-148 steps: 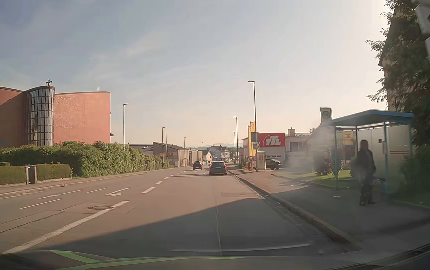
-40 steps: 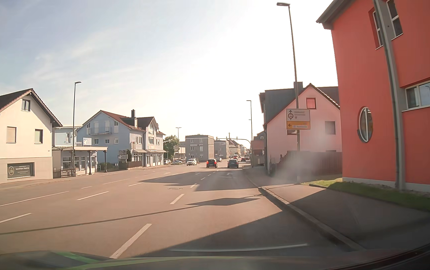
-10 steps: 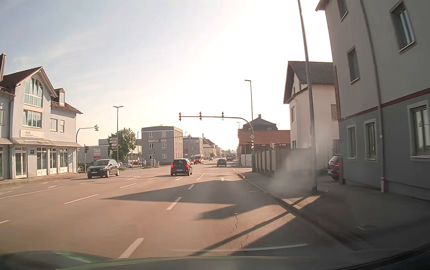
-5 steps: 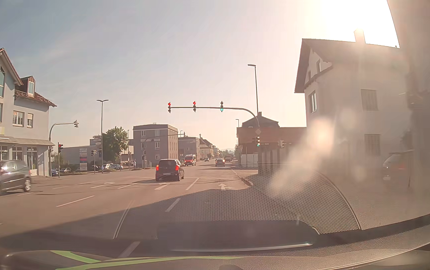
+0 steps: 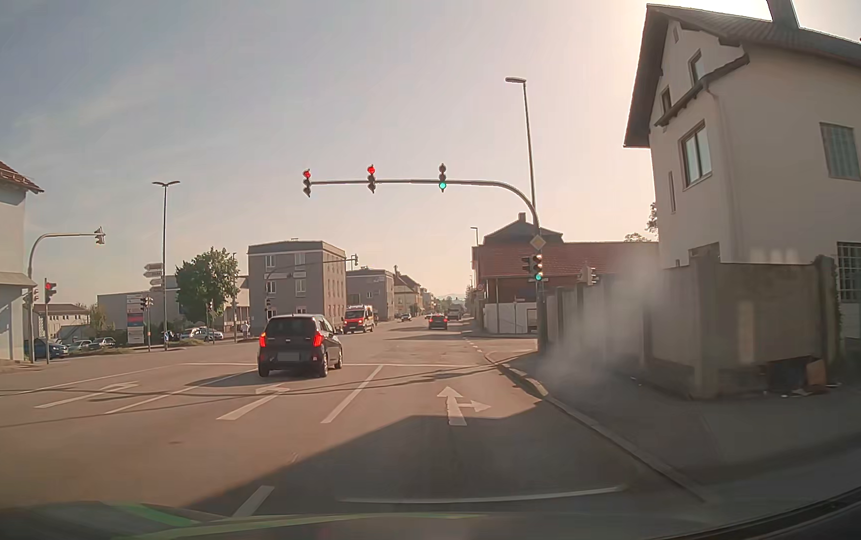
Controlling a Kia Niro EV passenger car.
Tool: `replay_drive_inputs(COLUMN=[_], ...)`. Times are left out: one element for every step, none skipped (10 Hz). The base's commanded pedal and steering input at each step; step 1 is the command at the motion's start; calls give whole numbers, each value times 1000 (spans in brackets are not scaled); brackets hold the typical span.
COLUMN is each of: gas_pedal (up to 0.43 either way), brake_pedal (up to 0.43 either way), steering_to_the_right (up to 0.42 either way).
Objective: Follow the waypoints while adhering to traffic rules and regulations
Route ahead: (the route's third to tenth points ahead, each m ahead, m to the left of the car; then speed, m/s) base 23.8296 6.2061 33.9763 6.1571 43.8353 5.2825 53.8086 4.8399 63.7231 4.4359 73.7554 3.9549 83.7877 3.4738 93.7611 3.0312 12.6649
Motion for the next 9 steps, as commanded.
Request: replay_drive_inputs(gas_pedal=[20,20,8,8,8,8,8,8,8], brake_pedal=[0,0,0,0,0,0,0,0,0], steering_to_the_right=[5,4,3,0,-1,-1,-1,0,0])
